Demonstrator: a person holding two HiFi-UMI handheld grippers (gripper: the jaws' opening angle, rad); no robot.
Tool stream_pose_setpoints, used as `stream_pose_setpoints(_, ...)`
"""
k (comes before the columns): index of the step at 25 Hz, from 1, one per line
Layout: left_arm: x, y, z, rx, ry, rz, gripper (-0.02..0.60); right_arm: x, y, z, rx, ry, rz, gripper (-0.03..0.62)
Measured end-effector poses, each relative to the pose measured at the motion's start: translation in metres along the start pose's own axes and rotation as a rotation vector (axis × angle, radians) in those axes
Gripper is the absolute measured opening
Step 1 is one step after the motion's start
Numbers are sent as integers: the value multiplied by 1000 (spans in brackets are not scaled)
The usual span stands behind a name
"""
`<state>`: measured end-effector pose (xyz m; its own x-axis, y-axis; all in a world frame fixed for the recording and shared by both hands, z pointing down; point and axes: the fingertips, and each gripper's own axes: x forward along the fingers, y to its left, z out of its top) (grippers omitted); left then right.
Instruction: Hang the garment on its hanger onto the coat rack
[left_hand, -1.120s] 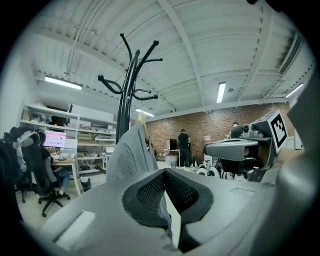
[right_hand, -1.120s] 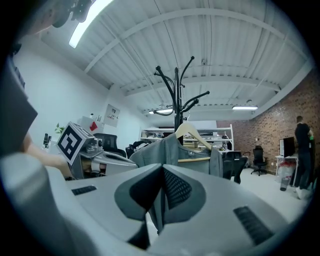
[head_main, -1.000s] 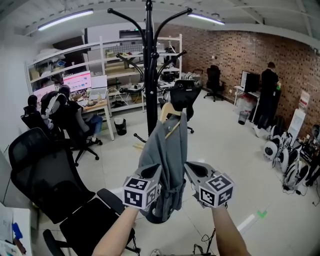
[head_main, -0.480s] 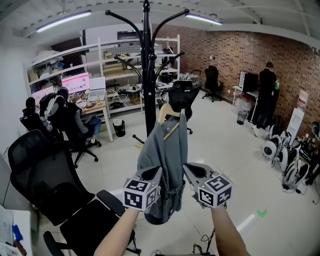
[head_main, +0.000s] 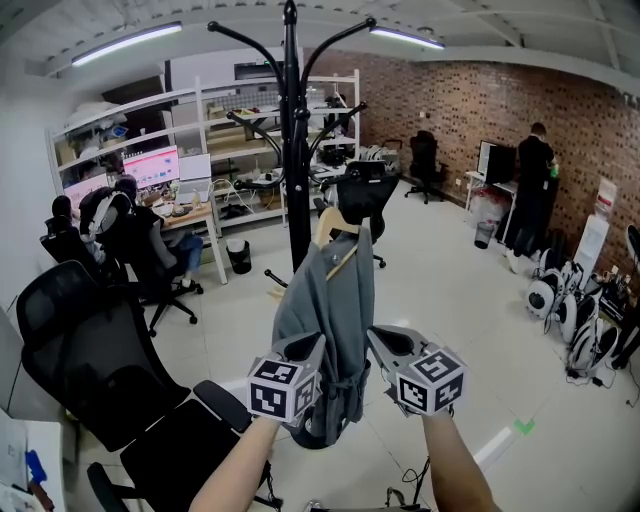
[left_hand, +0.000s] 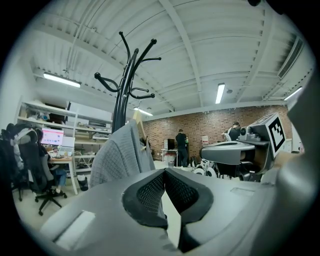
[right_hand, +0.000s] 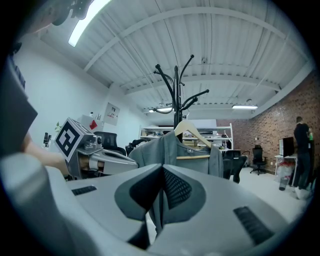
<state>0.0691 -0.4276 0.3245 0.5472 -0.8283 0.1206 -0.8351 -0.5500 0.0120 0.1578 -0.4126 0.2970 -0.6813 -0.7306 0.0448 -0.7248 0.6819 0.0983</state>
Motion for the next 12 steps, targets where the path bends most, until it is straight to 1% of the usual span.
stream_pose_setpoints(12,5,-3,-1,-5,3,3,5,0,-4,-5,6,6,6,2)
